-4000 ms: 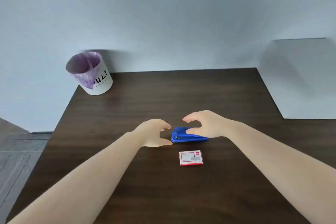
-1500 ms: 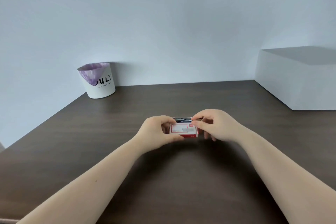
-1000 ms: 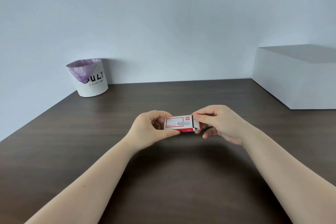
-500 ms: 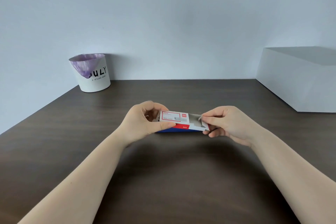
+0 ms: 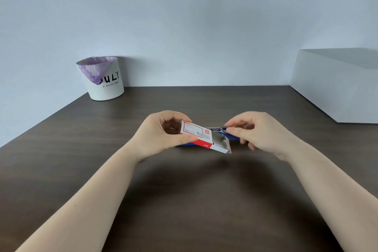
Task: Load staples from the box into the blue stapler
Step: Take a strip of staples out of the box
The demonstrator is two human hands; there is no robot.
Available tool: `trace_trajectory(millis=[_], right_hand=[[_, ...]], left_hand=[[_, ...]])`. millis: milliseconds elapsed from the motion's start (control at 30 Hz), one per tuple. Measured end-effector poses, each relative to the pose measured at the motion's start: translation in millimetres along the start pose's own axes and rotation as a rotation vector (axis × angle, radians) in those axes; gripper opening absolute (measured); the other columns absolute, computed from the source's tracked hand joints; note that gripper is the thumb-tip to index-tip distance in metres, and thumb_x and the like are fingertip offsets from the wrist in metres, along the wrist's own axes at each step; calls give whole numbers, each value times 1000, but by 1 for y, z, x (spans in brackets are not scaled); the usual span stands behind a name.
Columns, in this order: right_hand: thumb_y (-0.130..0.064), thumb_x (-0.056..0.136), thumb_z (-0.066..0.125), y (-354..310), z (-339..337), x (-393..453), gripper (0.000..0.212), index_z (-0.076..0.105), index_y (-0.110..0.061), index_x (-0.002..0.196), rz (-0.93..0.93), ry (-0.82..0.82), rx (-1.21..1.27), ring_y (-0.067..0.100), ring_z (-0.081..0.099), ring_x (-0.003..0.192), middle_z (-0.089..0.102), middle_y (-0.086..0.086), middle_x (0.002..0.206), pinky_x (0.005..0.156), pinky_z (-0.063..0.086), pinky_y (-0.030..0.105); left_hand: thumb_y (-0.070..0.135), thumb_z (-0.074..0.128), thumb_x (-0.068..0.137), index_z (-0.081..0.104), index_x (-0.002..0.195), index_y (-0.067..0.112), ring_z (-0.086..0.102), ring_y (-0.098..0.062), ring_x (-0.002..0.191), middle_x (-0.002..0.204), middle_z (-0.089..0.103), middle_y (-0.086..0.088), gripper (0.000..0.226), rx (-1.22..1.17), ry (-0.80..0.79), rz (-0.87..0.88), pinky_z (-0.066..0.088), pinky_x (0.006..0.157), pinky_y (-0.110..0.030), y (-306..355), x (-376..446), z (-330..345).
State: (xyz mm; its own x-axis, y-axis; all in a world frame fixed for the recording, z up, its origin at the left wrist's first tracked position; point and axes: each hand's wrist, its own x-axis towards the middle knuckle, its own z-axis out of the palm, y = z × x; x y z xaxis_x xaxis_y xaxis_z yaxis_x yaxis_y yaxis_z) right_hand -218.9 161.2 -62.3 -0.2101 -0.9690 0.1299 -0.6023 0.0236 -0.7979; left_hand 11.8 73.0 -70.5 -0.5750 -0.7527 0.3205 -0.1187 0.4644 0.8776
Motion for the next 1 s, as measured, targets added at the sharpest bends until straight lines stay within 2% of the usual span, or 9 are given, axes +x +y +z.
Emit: trace_trajectory(millis=[67, 167, 333, 500, 633, 800, 1000], right_hand=[[-24, 79, 72, -4, -3, -2, 7, 72, -27, 85, -129, 59, -130, 7, 53, 65, 63, -8, 79, 60, 41, 19], [-25, 76, 74, -6, 3, -6, 10, 73, -28, 86, -215, -76, -218, 9, 52, 68, 57, -9, 78, 67, 44, 22], [-28, 78, 73, -4, 7, -4, 16, 72, -29, 93, -206, -203, -339, -7, 47, 64, 52, -14, 73, 60, 37, 6], [-31, 81, 70, -7, 8, -5, 17, 72, -26, 96, -162, -235, -316, 3, 50, 64, 57, -12, 75, 58, 37, 11], [-25, 87, 62, -6, 10, -5, 14, 74, -23, 93, -127, -217, -263, 2, 58, 81, 65, -15, 88, 66, 41, 10], [-18, 77, 72, -5, 14, -5, 14, 74, -20, 91, -116, -235, -274, 3, 52, 62, 59, -13, 70, 56, 40, 4], [-23, 76, 70, -5, 16, -4, 12, 73, -21, 88, -194, -233, -422, 3, 51, 59, 55, -13, 65, 54, 39, 7]], left_hand=[[28, 82, 52, 69, 89, 17, 71, -15, 83, 86, 77, 6, 41, 8, -14, -5, 58, 83, -32, -2, 0, 1], [28, 82, 53, 69, 90, 15, 70, -15, 84, 87, 76, 4, 42, 18, -34, -10, 57, 82, -33, -5, 0, 4], [28, 82, 53, 70, 89, 19, 71, -19, 88, 91, 77, -1, 39, 8, -19, -30, 56, 84, -35, -8, 1, 4], [30, 82, 52, 70, 88, 21, 71, -18, 89, 90, 77, 2, 39, -2, -17, -32, 56, 86, -35, -9, 1, 4], [31, 81, 54, 70, 91, 18, 71, -18, 90, 91, 77, 2, 41, 23, -40, -17, 55, 87, -35, -9, 2, 5], [29, 81, 54, 70, 92, 17, 71, -12, 86, 88, 77, 6, 41, 24, -60, -11, 56, 83, -27, -9, 1, 6], [26, 81, 53, 71, 90, 16, 71, -12, 85, 86, 77, 6, 39, 4, -64, -16, 56, 80, -23, -10, 1, 5]])
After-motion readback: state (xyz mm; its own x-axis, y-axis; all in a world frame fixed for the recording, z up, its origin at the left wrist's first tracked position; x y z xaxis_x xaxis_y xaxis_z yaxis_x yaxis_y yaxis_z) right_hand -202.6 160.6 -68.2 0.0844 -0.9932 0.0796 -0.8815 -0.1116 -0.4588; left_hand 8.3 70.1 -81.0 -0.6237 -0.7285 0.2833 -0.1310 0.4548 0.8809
